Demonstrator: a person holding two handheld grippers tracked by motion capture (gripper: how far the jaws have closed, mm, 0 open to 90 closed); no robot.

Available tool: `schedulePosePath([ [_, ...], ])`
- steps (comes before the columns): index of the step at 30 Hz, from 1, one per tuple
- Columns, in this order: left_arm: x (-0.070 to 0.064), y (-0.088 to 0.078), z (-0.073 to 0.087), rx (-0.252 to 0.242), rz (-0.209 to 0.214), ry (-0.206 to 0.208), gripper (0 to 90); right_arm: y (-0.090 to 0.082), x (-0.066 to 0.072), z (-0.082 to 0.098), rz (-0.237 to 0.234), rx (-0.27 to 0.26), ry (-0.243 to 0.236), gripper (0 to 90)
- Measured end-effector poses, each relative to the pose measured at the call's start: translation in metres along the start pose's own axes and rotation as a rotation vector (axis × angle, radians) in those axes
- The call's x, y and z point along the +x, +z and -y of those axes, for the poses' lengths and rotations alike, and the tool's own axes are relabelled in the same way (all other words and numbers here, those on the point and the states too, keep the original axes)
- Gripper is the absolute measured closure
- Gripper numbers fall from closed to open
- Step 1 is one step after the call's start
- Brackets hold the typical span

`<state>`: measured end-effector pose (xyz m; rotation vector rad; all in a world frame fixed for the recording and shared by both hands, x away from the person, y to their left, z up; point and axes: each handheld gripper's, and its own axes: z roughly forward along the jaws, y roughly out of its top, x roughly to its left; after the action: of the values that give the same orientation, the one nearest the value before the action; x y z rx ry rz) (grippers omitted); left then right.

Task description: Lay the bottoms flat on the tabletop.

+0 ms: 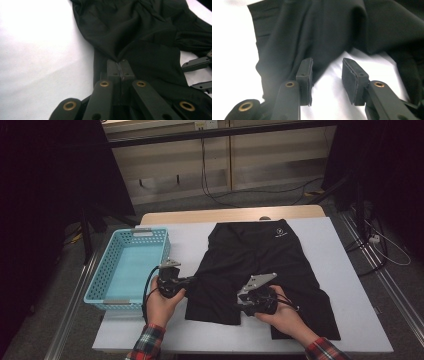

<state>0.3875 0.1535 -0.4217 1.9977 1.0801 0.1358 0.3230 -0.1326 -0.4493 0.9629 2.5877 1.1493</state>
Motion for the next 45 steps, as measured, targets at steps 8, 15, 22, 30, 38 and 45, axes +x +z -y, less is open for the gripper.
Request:
schedulePosePath([
  [8, 0.002, 0.001, -0.002, -0.027, 0.007, -0.001, 90.0, 0.004, 0.000, -0.001, 0.031, 0.013, -0.026, 78.8],
  [15, 0.000, -0.001, -0.006, -0.044, 0.028, 0.019, 90.0, 0.002, -0.004, -0.002, 0.001, 0.005, -0.020, 90.0],
  [22, -0.003, 0.001, -0.010, -0.069, 0.060, 0.029, 89.9, -0.038, -0.017, 0.001, -0.006, -0.062, -0.006, 90.0],
  [30, -0.002, 0.026, -0.013, -0.050, 0.011, 0.062, 89.2, -0.033, -0.028, 0.005, 0.078, -0.057, 0.023, 90.0],
  [38, -0.005, 0.020, -0.009, -0.076, -0.068, 0.109, 42.5, -0.033, -0.021, 0.004, 0.111, -0.072, 0.013, 66.9],
  [45, -0.007, 0.003, 0.004, -0.024, -0.042, 0.117, 31.7, -0.035, -0.008, 0.009, 0.058, -0.064, -0.004, 59.8],
])
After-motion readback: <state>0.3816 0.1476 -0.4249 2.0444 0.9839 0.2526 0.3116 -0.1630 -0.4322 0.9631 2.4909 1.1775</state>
